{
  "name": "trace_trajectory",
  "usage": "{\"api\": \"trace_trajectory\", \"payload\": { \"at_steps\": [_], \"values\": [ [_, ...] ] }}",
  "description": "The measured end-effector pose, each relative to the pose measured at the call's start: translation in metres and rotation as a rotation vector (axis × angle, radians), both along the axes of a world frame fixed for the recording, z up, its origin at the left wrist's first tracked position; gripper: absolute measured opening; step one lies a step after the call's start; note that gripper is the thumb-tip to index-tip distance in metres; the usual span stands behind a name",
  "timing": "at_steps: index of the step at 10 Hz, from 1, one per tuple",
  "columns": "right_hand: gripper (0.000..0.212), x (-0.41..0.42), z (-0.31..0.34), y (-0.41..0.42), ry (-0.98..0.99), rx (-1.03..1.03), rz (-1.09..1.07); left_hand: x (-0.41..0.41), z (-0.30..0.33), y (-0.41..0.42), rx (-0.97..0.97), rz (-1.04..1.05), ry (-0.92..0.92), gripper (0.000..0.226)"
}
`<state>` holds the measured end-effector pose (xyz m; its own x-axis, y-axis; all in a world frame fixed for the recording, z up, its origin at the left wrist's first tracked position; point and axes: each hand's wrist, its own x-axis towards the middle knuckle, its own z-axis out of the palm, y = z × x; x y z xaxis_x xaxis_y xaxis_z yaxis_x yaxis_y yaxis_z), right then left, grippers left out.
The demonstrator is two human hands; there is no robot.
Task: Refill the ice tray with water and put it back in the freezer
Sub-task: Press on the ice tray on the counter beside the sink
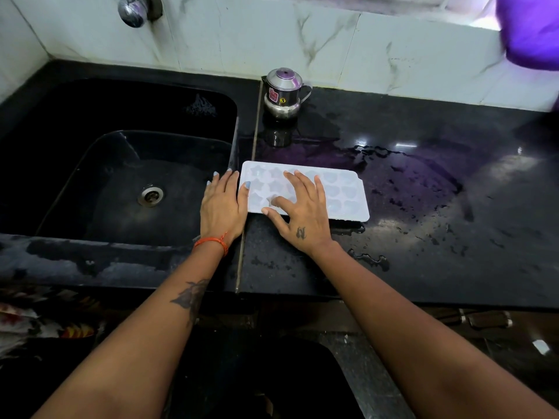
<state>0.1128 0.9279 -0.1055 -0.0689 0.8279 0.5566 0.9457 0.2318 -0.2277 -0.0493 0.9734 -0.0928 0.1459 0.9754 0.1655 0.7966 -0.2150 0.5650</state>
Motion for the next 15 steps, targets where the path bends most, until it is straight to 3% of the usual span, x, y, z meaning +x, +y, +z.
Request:
{"api": "trace_trajectory", "payload": {
  "at_steps": [7, 15],
  "values": [
    [0.031, -0.020, 0.019, 0.010, 0.074, 0.033, 0.052, -0.001, 0.004, -0.001, -0.003, 0.018, -0.062, 0.045],
    [0.034, -0.026, 0.011, 0.010, 0.029, -0.133, 0.096, -0.001, 0.005, -0.001, -0.012, 0.027, -0.064, 0.045]
  ]
}}
